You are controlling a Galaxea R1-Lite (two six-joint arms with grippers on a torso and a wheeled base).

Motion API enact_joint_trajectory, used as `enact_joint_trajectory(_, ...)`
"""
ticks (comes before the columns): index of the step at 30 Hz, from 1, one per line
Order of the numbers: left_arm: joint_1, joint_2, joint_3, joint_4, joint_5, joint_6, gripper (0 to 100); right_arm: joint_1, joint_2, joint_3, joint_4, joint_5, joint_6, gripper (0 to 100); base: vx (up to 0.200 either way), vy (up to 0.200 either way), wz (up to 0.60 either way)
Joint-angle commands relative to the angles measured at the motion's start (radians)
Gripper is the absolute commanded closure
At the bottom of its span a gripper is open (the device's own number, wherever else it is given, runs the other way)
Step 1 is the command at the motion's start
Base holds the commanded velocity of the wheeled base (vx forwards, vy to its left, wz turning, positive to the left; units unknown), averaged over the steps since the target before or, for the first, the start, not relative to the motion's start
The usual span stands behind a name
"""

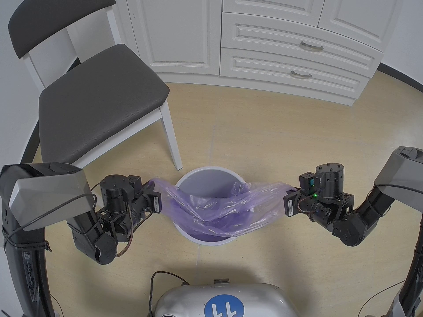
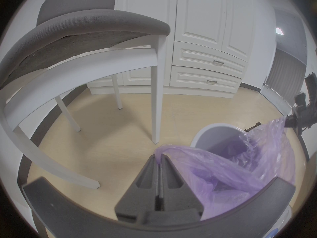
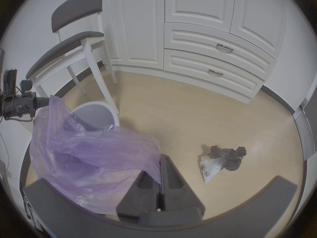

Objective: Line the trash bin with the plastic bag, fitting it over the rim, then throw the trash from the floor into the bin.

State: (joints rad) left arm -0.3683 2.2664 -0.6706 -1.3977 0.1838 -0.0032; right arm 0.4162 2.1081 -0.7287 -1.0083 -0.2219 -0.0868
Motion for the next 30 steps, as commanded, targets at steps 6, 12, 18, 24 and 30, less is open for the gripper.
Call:
enact_joint_trajectory(6, 0.015, -0.008, 0.046, -0.006, -0.021, 0.0, 100, -0.027, 0.012, 0.023, 0.033, 0.012, -0.033, 100, 0.0, 0.0, 0.0)
enact_joint_trajectory(12, 0.045, -0.01, 0.085, -0.035, -0.035, 0.005, 100, -0.045, 0.013, 0.022, 0.06, 0.035, -0.033, 100, 0.0, 0.0, 0.0)
enact_joint_trajectory(18, 0.062, -0.019, 0.109, -0.037, -0.058, 0.006, 100, -0.045, 0.007, 0.022, 0.1, 0.038, -0.036, 100, 0.0, 0.0, 0.0)
enact_joint_trajectory(24, 0.065, -0.022, 0.123, -0.035, -0.06, 0.011, 100, -0.053, 0.013, 0.025, 0.111, 0.049, -0.039, 100, 0.0, 0.0, 0.0)
enact_joint_trajectory(30, 0.077, -0.024, 0.138, -0.037, -0.092, 0.034, 100, -0.056, 0.006, 0.017, 0.178, 0.092, -0.039, 100, 0.0, 0.0, 0.0)
